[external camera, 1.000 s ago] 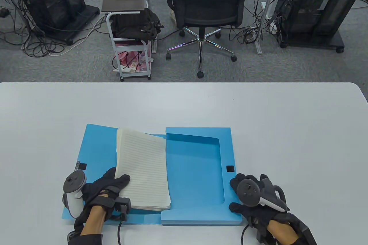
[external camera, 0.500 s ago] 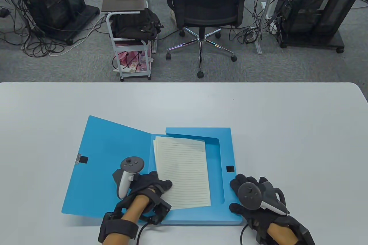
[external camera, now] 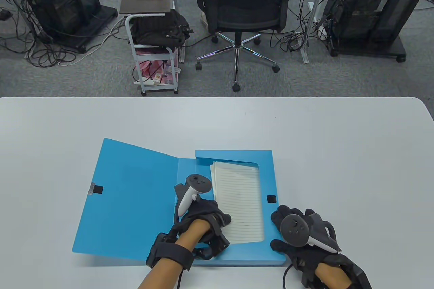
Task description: Insert papers into file box
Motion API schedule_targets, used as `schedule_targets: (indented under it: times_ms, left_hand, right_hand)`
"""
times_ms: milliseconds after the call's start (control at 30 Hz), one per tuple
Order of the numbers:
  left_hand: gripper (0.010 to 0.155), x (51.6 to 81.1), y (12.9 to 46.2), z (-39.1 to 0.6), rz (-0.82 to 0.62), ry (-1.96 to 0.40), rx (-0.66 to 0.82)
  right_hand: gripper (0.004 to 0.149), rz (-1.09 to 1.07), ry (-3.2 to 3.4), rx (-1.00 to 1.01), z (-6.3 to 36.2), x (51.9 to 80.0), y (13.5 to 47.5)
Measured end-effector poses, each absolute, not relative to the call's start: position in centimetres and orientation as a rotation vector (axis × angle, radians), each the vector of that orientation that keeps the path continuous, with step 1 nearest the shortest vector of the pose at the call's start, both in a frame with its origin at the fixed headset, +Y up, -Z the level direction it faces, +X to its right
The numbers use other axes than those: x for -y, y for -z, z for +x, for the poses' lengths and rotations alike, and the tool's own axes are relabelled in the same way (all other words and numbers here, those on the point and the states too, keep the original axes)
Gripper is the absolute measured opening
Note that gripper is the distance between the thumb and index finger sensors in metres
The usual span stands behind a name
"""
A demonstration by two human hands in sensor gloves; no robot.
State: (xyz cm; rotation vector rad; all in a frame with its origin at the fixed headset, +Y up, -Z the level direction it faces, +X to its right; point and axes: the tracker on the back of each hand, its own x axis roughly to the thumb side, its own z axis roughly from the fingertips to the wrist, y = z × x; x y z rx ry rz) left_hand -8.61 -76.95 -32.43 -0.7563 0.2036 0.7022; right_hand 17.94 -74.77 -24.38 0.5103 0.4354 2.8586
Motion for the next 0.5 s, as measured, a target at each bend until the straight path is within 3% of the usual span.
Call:
schedule_targets:
  times_ms: [500]
  left_hand:
    - [0.085,76.42,32.04,-7.71,-0.702,-0.577,-0.205]
  right_hand:
    - [0.074,0.496,-2.834,-0.434,18.07,74.87,24.38]
